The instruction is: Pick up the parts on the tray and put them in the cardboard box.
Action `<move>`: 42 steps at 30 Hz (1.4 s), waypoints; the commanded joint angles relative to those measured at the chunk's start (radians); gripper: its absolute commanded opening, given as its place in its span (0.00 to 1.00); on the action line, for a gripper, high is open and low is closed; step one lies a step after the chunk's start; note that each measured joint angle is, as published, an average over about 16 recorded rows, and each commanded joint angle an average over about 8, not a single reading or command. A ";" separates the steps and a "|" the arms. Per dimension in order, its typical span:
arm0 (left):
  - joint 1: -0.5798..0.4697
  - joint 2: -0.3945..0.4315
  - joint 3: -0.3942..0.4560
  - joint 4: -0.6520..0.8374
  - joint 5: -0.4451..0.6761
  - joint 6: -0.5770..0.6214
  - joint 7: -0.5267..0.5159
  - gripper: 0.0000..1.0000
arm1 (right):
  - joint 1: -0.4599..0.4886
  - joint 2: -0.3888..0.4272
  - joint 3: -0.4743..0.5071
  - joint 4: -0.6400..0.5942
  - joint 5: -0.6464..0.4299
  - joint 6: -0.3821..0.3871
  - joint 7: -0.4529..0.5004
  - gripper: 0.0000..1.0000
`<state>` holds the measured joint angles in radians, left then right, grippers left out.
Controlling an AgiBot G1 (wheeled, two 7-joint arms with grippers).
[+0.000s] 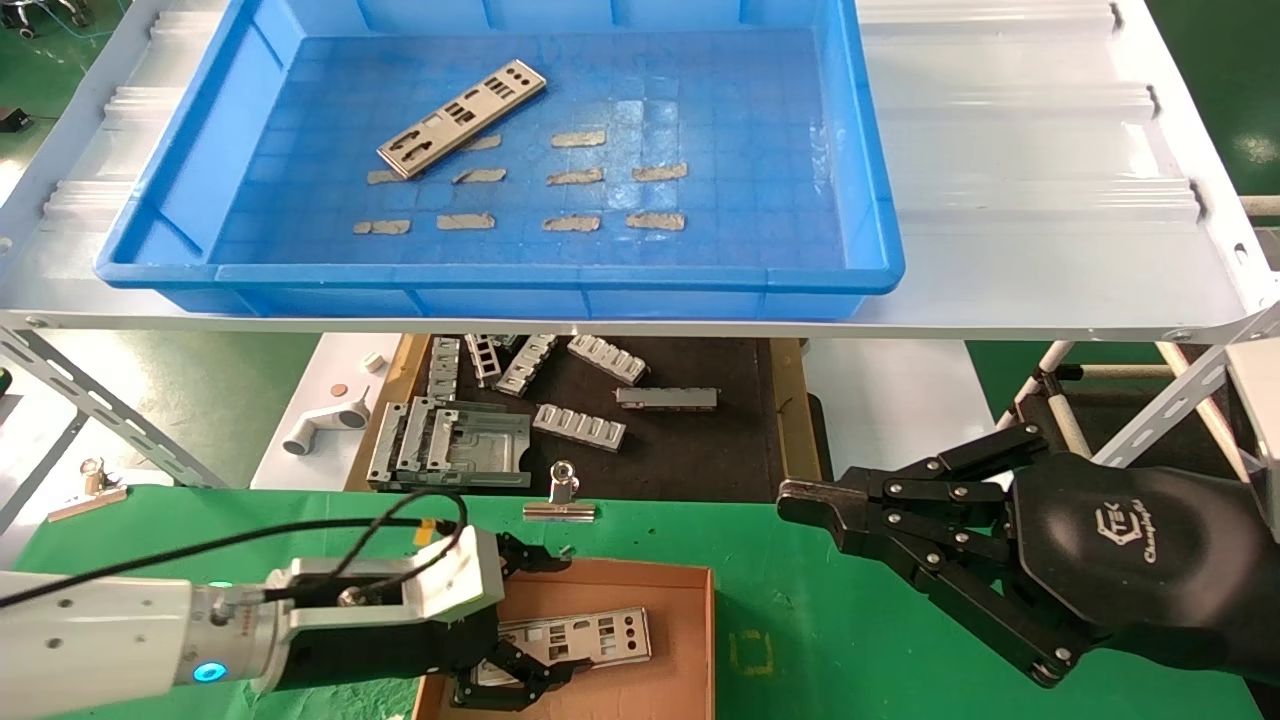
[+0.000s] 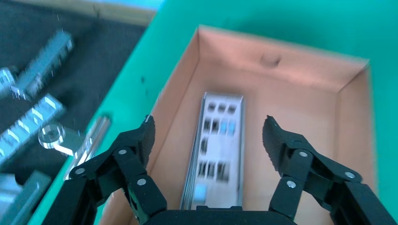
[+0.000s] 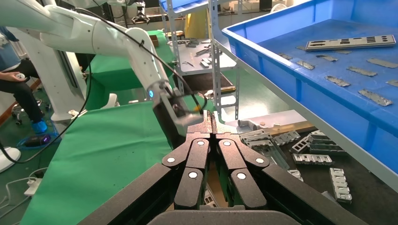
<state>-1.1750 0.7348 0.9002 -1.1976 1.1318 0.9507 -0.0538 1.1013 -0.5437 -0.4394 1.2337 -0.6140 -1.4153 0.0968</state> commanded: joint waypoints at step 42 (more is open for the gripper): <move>0.060 -0.084 -0.380 -0.058 -0.263 0.339 -0.077 1.00 | 0.000 0.000 0.000 0.000 0.000 0.000 0.000 1.00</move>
<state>-1.1152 0.6504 0.5197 -1.2557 0.8690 1.2900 -0.1308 1.1013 -0.5437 -0.4394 1.2337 -0.6140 -1.4153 0.0968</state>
